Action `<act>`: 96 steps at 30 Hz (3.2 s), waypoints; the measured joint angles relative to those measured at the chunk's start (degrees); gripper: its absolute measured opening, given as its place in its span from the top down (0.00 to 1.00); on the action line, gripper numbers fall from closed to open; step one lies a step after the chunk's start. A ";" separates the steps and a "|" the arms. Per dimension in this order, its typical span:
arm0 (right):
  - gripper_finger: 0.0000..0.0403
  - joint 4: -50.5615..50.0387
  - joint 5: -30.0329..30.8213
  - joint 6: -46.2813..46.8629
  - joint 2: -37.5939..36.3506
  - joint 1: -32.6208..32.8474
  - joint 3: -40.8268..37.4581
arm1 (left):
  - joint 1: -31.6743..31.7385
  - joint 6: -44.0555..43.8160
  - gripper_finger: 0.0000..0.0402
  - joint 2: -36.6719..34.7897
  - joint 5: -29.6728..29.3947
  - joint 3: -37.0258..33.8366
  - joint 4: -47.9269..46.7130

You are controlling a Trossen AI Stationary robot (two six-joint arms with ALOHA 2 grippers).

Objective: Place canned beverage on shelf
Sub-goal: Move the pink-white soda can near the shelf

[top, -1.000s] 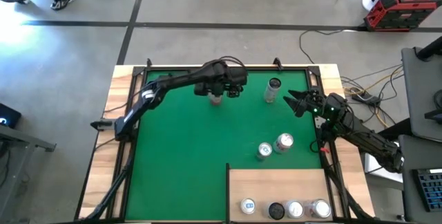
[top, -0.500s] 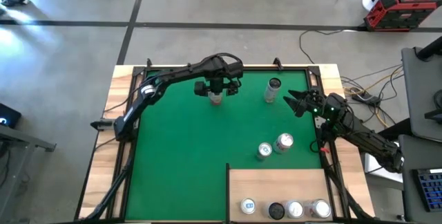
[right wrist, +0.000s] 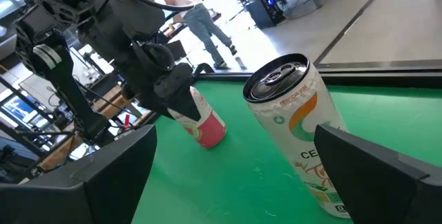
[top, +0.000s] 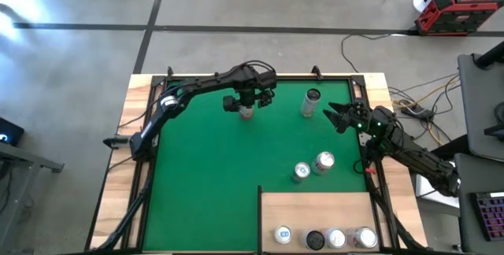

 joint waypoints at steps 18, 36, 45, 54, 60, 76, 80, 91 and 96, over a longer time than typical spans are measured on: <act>0.05 0.00 0.02 0.02 0.02 0.02 0.00 | -0.07 0.28 0.35 0.00 -4.01 0.00 0.07; 0.05 0.02 0.01 0.01 0.02 0.00 0.00 | -9.28 9.29 0.35 0.07 -3.73 1.60 3.29; 0.05 0.01 0.02 0.01 0.02 0.02 0.00 | -15.15 6.74 0.35 0.07 -3.26 1.60 3.61; 0.05 0.01 0.02 0.02 0.02 0.01 0.00 | -19.90 3.84 0.33 0.07 0.44 1.62 1.21; 0.05 0.00 0.02 0.00 0.02 0.00 0.00 | -23.13 3.48 0.31 0.07 0.34 1.64 0.48; 0.05 0.02 0.01 0.02 0.02 0.01 0.00 | -30.40 4.37 0.31 0.07 -3.53 1.64 1.92; 0.05 0.00 0.02 0.01 0.02 0.00 0.00 | -31.59 4.88 0.31 0.10 -3.93 1.64 2.33; 0.05 0.00 0.02 0.00 0.02 0.02 0.00 | -33.24 6.29 0.31 0.13 -5.13 1.64 4.04; 0.05 0.00 0.02 0.00 0.02 0.00 0.00 | -33.24 6.51 0.31 0.17 -5.77 1.63 4.17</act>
